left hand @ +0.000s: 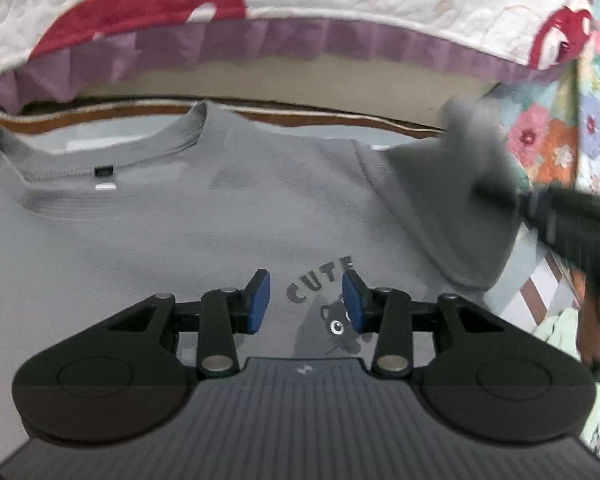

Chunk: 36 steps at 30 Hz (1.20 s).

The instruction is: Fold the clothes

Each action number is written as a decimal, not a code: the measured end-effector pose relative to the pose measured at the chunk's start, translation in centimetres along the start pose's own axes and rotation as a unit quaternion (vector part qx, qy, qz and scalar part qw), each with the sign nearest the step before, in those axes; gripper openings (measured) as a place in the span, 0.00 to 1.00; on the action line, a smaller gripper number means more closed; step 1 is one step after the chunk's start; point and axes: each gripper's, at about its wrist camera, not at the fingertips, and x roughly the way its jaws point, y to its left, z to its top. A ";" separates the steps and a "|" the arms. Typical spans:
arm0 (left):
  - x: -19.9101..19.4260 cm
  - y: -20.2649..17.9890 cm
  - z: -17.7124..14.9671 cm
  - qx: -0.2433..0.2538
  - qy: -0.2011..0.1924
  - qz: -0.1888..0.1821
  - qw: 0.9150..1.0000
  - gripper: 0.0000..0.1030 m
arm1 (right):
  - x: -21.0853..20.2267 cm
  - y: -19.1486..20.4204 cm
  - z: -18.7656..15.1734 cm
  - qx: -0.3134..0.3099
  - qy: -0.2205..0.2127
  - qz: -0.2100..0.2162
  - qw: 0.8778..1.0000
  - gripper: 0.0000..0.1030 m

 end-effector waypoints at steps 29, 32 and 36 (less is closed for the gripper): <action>-9.3 6.4 -5.0 -0.083 -0.015 0.113 0.990 0.40 | 0.1 -5.8 -1.7 0.112 0.035 -0.036 0.992 0.04; -9.5 7.8 -5.4 -0.102 -0.015 0.105 0.989 0.40 | -0.5 -10.4 -5.3 0.223 0.057 -0.128 0.965 0.04; -9.4 8.5 -5.0 -0.115 -0.016 0.091 0.989 0.40 | -0.6 -13.2 -9.0 0.355 0.106 -0.150 0.917 0.05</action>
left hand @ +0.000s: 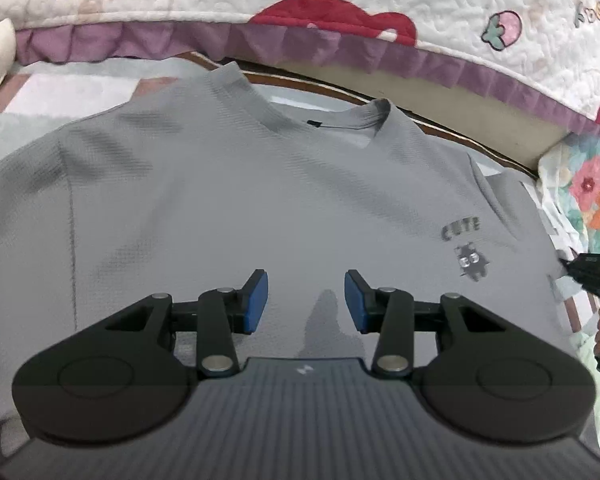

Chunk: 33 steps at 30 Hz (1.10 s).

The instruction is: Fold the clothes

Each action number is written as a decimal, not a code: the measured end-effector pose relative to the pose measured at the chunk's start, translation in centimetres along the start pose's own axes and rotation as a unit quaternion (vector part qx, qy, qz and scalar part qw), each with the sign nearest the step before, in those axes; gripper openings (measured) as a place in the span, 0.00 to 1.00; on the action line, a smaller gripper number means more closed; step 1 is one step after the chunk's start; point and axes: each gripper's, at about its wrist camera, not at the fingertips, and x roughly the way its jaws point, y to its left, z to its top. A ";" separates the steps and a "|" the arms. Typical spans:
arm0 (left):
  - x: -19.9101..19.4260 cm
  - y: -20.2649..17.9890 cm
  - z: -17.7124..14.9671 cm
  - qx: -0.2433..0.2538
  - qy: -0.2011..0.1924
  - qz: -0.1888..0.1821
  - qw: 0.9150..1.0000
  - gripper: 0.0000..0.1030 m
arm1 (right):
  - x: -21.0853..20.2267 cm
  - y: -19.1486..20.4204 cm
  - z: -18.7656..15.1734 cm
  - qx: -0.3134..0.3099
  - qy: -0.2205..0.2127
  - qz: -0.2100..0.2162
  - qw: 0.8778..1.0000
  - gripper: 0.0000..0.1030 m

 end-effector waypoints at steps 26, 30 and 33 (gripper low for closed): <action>-2.7 8.6 5.3 0.024 -0.056 0.152 0.986 0.54 | 4.8 20.3 4.1 -0.374 0.065 0.149 0.913 0.57; -2.1 9.1 7.1 0.104 -0.048 0.170 0.979 0.60 | 6.6 21.9 4.5 -0.426 0.066 0.151 0.890 0.57; -0.8 10.4 7.7 0.140 -0.012 0.167 0.976 0.60 | 7.9 22.1 5.4 -0.433 0.072 0.149 0.886 0.57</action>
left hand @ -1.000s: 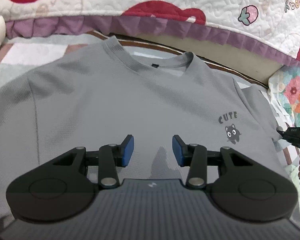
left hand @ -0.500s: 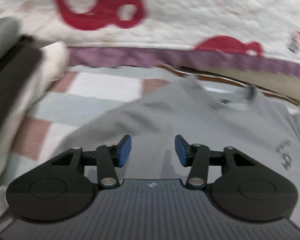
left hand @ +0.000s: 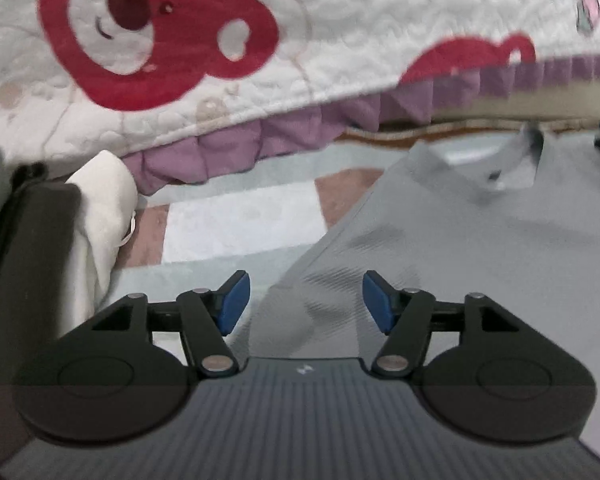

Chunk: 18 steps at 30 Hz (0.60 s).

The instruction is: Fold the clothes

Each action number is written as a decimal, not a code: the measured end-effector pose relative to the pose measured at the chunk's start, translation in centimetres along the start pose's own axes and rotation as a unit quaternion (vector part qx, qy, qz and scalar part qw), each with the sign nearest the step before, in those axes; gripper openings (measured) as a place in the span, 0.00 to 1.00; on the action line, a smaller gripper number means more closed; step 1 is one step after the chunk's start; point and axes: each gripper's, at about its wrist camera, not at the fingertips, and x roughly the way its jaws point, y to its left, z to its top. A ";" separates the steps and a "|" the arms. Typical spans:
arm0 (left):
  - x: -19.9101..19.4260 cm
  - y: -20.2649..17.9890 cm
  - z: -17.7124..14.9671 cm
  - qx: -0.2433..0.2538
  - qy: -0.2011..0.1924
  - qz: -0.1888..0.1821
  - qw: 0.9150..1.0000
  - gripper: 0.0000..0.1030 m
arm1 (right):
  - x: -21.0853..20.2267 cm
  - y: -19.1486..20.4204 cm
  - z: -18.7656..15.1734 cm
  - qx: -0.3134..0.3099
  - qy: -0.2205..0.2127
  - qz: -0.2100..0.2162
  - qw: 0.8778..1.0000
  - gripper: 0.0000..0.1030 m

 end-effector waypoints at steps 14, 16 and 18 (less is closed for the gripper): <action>3.3 1.8 -0.1 -0.017 0.043 -0.040 0.998 0.37 | 2.5 -0.1 -0.3 -0.011 -0.013 0.002 1.000 0.08; 2.6 0.7 0.6 0.024 0.029 -0.038 0.999 0.08 | 1.6 -0.5 0.0 -0.013 -0.030 -0.012 0.999 0.07; 1.4 0.4 1.6 0.016 -0.003 -0.027 1.000 0.08 | 0.8 -0.7 0.1 -0.018 -0.043 -0.029 0.998 0.06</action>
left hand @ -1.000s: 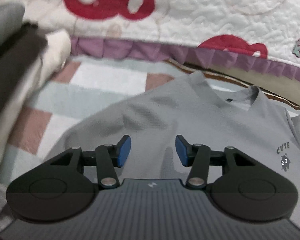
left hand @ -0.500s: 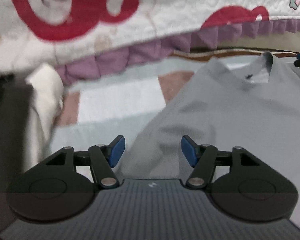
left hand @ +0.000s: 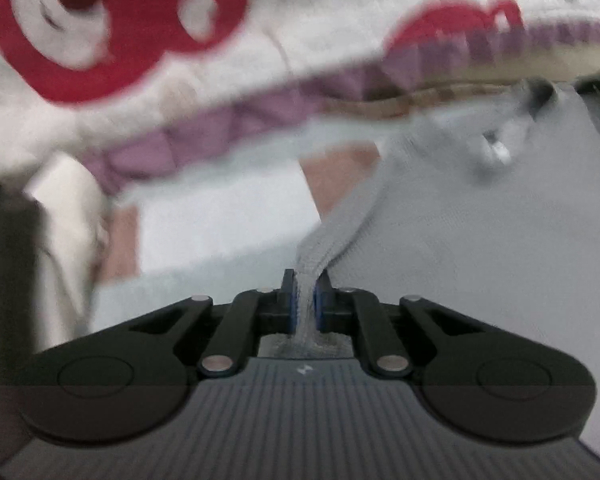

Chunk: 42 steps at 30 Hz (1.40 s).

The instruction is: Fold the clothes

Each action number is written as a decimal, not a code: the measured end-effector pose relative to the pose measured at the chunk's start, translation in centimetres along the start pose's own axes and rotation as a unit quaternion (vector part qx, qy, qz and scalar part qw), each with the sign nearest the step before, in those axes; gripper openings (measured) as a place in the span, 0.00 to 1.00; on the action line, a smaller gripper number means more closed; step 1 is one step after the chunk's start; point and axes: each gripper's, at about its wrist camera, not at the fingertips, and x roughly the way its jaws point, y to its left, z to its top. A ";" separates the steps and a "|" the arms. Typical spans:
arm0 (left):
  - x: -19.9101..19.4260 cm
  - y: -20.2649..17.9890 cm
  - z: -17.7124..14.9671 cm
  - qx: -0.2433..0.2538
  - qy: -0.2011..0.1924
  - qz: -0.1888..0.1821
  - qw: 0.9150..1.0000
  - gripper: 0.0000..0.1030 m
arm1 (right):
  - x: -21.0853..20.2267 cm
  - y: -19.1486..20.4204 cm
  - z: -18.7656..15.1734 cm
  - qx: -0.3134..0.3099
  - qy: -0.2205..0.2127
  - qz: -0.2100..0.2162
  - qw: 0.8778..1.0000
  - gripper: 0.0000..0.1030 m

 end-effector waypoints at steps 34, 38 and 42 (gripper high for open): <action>-11.4 0.1 -10.5 -0.175 -0.033 0.116 0.977 0.43 | -3.5 -9.8 -13.0 0.191 0.019 -0.164 0.968 0.04; -11.8 0.7 -12.4 -0.180 -0.031 0.131 0.974 0.43 | -5.0 -10.1 -12.5 0.192 -0.004 -0.237 0.952 0.04; -12.5 1.2 -13.7 -0.189 -0.028 0.133 0.973 0.43 | -4.5 -11.5 -13.6 0.190 0.031 -0.243 0.951 0.03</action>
